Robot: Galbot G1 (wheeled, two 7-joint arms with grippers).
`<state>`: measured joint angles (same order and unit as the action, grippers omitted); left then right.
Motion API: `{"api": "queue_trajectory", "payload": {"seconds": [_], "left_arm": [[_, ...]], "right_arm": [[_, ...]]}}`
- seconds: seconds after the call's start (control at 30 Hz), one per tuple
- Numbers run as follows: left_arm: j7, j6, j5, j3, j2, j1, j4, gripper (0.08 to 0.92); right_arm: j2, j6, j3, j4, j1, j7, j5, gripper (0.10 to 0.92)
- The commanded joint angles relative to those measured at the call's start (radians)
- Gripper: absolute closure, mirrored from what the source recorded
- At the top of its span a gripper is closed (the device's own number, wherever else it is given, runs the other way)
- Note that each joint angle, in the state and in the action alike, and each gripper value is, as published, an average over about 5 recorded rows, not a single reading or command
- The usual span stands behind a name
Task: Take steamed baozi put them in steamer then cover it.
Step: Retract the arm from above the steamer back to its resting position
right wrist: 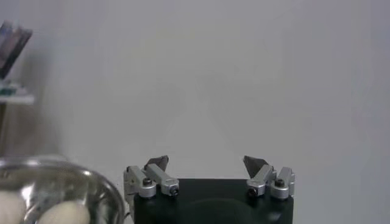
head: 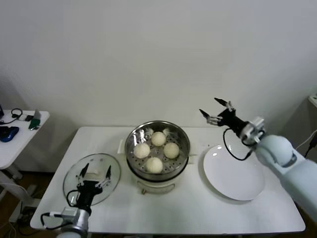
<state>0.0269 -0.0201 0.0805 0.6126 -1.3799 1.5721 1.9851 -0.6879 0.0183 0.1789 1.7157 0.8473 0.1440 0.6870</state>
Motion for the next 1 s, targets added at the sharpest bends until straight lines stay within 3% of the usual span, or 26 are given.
{"api": "queue_trajectory", "payload": {"seconds": [0.03,0.3,0.47,0.67,0.83,1.0], "left_arm": [[-0.014,0.048,-0.112,-0.001,0.02,-0.01,-0.022,0.177],[-0.063,0.089,-0.245,0.022,0.074,0.006,-0.007,0.177],[-0.172,0.119,-0.621,0.068,0.12,0.047,-0.004,0.177],[-0.266,0.108,-1.119,0.117,0.094,0.032,-0.174,0.177],[-0.328,0.101,-1.294,0.114,0.069,-0.01,-0.319,0.177],[-0.346,0.099,-1.346,0.108,0.064,-0.037,-0.385,0.177]], "right_arm": [[-0.346,0.289,0.575,0.026,0.83,0.018,-0.124,0.202],[-0.48,0.452,0.507,0.0,0.878,0.036,-0.17,0.202],[-0.519,0.485,0.48,-0.017,0.875,0.028,-0.175,0.203],[-0.544,0.486,0.446,-0.048,0.864,0.006,-0.168,0.203],[-0.555,0.509,0.428,-0.069,0.857,0.007,-0.166,0.203],[-0.56,0.526,0.419,-0.092,0.85,0.004,-0.163,0.203]]}}
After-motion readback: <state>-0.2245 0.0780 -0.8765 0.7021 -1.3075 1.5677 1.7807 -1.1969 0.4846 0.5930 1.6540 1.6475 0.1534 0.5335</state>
